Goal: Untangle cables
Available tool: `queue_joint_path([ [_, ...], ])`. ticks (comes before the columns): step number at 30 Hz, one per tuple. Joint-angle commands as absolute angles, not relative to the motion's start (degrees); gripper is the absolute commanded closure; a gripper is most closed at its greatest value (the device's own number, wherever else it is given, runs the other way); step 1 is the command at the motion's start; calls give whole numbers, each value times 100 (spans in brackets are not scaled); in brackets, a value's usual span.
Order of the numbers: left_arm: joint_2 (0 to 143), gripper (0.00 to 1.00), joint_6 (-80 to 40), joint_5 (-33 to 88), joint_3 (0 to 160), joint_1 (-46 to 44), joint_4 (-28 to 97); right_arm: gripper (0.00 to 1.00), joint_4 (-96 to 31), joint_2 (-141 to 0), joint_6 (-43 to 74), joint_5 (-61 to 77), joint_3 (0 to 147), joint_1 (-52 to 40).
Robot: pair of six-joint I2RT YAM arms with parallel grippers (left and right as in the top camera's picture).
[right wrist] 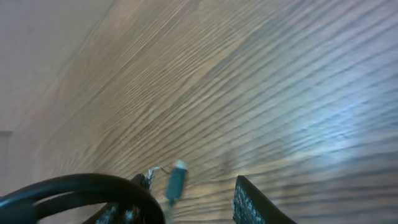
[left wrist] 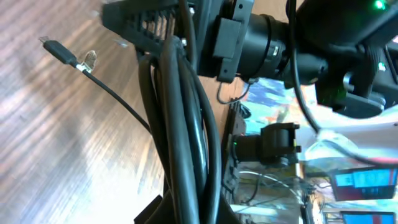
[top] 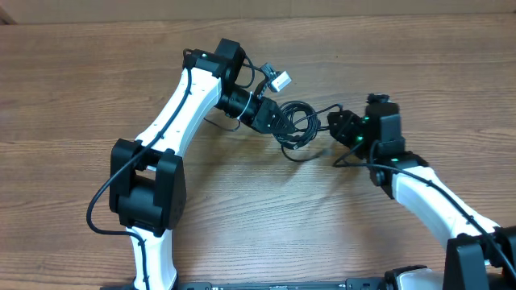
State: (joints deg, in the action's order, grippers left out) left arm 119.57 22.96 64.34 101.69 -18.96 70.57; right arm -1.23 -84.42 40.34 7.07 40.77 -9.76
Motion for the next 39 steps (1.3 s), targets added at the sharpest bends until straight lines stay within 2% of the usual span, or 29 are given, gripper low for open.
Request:
queue_joint_path([
  [1,11828,96,2580,6919,10261,-1487,7011,61,-432,-8532,4154,-252,4058,-364],
  [8,11828,96,1942,6904,10261,-1446,6294,60,-1190,-8532,4397,-696,4058,-318],
  [10,11828,95,1922,6899,10261,-1431,6320,57,-1562,-8532,4746,-1037,4058,-220],
  [18,11828,96,1927,6845,10261,-1205,6436,53,-2316,-8532,4775,-1275,4058,770],
  [22,11828,96,1929,6845,10261,-1146,6427,34,-2379,-8532,4473,-1313,4058,989],
  [27,11828,96,1931,6842,10261,-1138,6425,25,-2467,-8532,4663,-1249,4058,1212],
  [30,11828,96,2008,6845,10261,-1170,6420,24,-2193,-8532,4272,-434,4058,1234],
  [35,11828,96,2585,6785,10261,-1402,6420,21,-1219,-8530,2095,2252,4058,978],
  [39,11828,96,2709,5953,10261,-1590,6379,21,-707,-8530,657,4912,4058,829],
])
